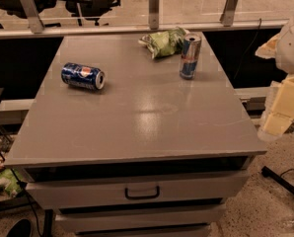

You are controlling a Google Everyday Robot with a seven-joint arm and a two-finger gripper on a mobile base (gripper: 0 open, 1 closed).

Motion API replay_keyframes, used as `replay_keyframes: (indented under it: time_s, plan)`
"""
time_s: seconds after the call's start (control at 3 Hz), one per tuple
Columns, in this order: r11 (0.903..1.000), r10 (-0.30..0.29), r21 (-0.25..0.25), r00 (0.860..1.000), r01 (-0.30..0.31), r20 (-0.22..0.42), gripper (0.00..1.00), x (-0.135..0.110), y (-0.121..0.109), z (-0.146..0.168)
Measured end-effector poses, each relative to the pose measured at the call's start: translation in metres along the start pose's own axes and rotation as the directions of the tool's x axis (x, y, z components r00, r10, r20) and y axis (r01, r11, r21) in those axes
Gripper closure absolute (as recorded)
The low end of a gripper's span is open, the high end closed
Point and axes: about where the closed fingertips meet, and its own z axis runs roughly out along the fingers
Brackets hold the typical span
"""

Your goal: Place pepsi can upright

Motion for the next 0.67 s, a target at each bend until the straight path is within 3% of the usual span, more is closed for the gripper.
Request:
replay_keyframes:
  time_s: [0.33,0.67]
  plan:
    - [1.0000,0.000,0.000,1.000,0.000,0.000,0.00,0.000,0.000,0.000]
    - [0.9987,-0.050,-0.013,0.999,0.050,0.022,0.00,-0.021,-0.003,0.011]
